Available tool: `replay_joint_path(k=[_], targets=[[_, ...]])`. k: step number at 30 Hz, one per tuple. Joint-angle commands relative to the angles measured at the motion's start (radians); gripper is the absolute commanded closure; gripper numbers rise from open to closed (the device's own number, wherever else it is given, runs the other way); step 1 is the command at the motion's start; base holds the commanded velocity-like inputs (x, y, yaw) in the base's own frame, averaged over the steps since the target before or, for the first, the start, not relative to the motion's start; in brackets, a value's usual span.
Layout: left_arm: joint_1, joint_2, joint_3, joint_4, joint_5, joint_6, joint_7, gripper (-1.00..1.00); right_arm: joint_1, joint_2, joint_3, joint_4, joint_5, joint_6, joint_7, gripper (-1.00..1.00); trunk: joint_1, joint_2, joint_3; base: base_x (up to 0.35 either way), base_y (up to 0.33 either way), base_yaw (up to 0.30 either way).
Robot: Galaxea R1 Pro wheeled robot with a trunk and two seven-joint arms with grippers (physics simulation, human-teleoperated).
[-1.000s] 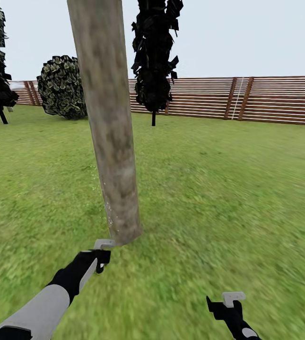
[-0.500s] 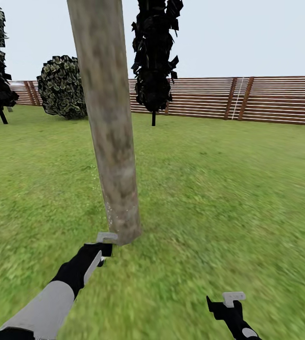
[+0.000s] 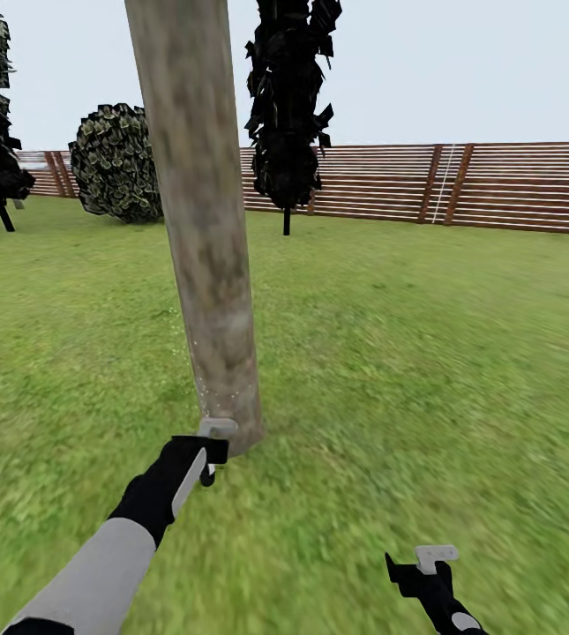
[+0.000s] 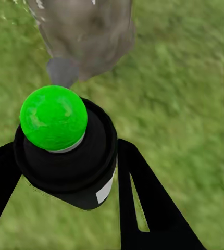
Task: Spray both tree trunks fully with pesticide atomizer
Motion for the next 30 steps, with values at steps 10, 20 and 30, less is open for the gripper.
replay_joint_path(k=[10, 20, 30], targets=[[0.002, 0.102, 0.081, -0.21, 0.012, 0.127, -0.058, 1.0, 0.0, 0.0, 0.001, 0.001, 0.001, 0.0, 0.0, -1.0, 0.0, 0.0, 0.0, 0.0, 0.0, 0.0], [0.0, 0.067, -0.047, -0.403, 0.018, 0.327, -0.063, 1.0, 0.0, 0.0, 0.001, 0.001, 0.001, 0.0, 0.0, -1.0, 0.0, 0.0, 0.0, 0.0, 0.0, 0.0], [0.003, 0.076, 0.073, -0.468, 0.018, 0.346, -0.066, 1.0, 0.0, 0.0, 0.001, 0.002, 0.001, 0.0, 0.0, -1.0, 0.0, 0.0, 0.0, 0.0, 0.0, 0.0]])
